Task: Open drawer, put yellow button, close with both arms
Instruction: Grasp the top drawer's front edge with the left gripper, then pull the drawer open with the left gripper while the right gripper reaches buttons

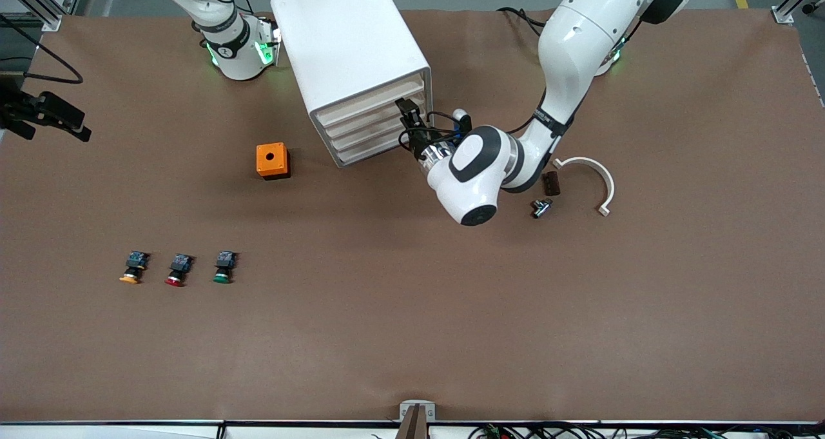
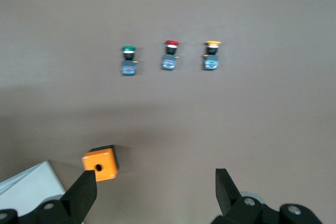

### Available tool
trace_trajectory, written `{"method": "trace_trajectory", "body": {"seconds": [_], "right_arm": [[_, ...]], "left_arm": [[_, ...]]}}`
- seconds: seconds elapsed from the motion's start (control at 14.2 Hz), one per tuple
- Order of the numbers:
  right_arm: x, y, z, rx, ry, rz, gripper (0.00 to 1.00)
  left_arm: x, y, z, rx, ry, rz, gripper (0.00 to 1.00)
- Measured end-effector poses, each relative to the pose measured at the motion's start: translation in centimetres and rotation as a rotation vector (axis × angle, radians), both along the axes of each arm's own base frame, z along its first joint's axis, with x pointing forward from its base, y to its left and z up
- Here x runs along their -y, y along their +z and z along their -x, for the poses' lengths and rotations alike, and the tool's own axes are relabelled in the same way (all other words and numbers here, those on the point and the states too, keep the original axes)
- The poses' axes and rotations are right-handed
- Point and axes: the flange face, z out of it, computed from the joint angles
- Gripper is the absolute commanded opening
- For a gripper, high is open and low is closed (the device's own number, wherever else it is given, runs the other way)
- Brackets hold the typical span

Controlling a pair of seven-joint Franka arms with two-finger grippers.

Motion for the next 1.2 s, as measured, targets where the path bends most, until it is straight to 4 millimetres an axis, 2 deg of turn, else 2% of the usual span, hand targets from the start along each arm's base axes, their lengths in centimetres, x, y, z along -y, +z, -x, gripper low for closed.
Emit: {"method": "trace_trajectory", "body": {"seconds": [0.21,0.28,0.35,0.42,0.64,0.78,0.99,1.13,1.2], "right_arm": [[0.1,-2.2,-2.2,-0.022,0.020,0.062,1.00],[0.1,-3.3,-3.1,-0.040,0.023,0.062,1.00],[0.3,-5.1,-4.0,-0.071,0.023,0.059,1.00],[0.6,-7.3,-5.1,-0.103,0.021,0.055,1.00],[2.9,-13.0,-8.3,-0.098,-0.001,0.051,1.00],[5.2,-17.3,-10.0,-0.053,-0.024,0.047,1.00],[7.2,-24.7,-10.9,-0.010,-0.045,0.031,1.00],[7.9,-29.6,-10.6,0.036,-0.050,0.025,1.00],[8.2,-32.0,-10.3,0.051,-0.054,0.023,1.00]], "left_arm": [[2.1,0.1,2.0,-0.027,-0.016,0.017,0.41],[2.6,0.1,2.7,-0.027,-0.024,0.017,0.30],[3.1,0.0,3.1,-0.025,-0.028,0.015,0.09],[3.2,-0.1,3.2,-0.023,-0.028,0.013,0.00],[2.8,-0.5,2.7,-0.026,-0.015,0.008,0.00],[1.7,-0.6,1.4,-0.025,0.005,-0.001,0.00],[-1.7,0.1,-3.0,0.008,0.071,-0.014,0.00],[-4.1,0.7,-5.9,0.042,0.121,-0.006,0.03],[-4.9,0.8,-6.8,0.056,0.137,0.004,0.34]]}}
